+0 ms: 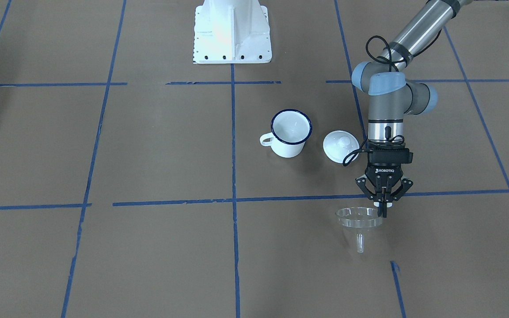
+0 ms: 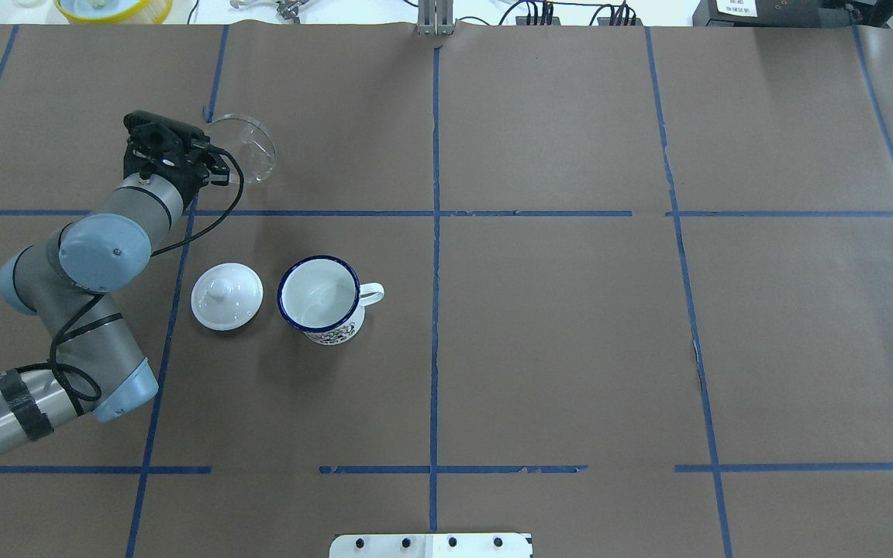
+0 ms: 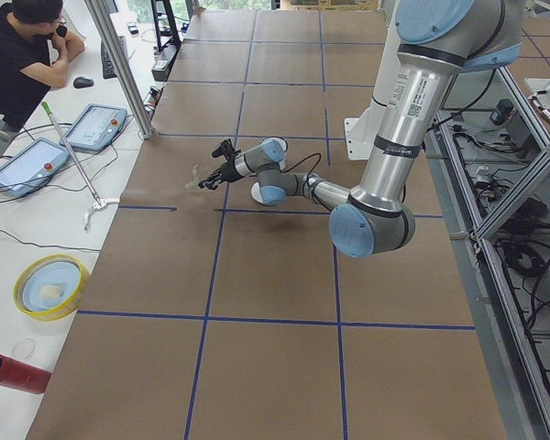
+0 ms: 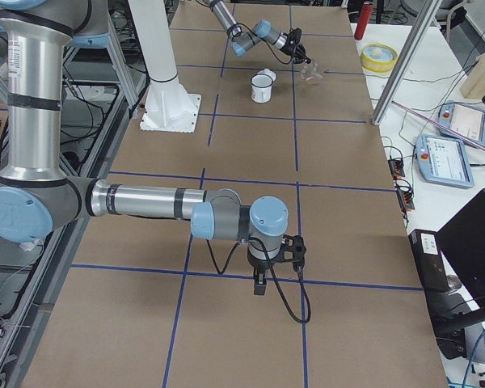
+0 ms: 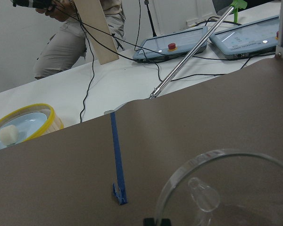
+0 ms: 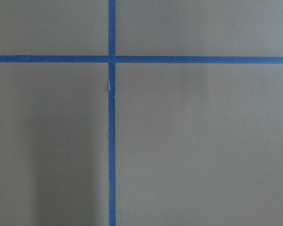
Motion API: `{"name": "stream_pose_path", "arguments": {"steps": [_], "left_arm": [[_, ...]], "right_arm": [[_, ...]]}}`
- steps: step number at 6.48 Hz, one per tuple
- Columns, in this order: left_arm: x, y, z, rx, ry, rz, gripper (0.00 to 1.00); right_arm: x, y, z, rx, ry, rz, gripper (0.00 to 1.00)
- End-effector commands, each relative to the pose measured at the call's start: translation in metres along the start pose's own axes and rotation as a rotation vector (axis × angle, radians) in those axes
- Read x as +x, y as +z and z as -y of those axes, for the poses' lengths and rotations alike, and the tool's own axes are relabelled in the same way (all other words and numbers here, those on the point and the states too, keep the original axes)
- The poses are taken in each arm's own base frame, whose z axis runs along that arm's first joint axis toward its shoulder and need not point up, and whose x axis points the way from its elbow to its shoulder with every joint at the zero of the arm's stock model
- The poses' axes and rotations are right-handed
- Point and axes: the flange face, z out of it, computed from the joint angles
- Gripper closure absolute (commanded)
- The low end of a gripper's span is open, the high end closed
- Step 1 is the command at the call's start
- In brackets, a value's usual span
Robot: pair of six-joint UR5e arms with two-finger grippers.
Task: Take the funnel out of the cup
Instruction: 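Lower the funnel onto the table farther from the robot and release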
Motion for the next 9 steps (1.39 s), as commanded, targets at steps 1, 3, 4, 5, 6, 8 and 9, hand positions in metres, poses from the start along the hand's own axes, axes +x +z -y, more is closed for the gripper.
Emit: {"name": "stream_pose_path", "arguments": {"steps": [1, 3, 4, 5, 6, 8, 9], "left_arm": [[0.000, 0.003, -0.009, 0.024, 0.000, 0.015, 1.00], [0.001, 0.003, -0.009, 0.024, 0.000, 0.013, 0.14], [0.001, 0.002, -0.008, 0.030, -0.004, 0.008, 0.00], [0.000, 0.001, -0.008, 0.039, -0.011, -0.001, 0.00], [0.000, 0.000, -0.008, 0.041, -0.013, -0.002, 0.00], [0.004, -0.009, 0.004, 0.059, 0.017, -0.030, 0.00], [0.004, -0.027, 0.032, 0.101, 0.065, -0.059, 0.00]], "right_arm": [[0.000, 0.000, 0.000, -0.001, 0.001, 0.000, 0.00], [0.000, 0.000, -0.001, -0.001, 0.001, 0.000, 0.00], [0.000, 0.000, 0.000, 0.000, 0.000, 0.000, 0.00], [0.000, 0.000, -0.001, -0.001, 0.001, 0.000, 0.00], [0.000, 0.000, 0.000, -0.001, 0.001, 0.000, 0.00], [0.000, 0.000, 0.000, 0.000, 0.000, 0.000, 0.00], [0.000, 0.000, 0.000, 0.000, 0.000, 0.000, 0.00]]}}
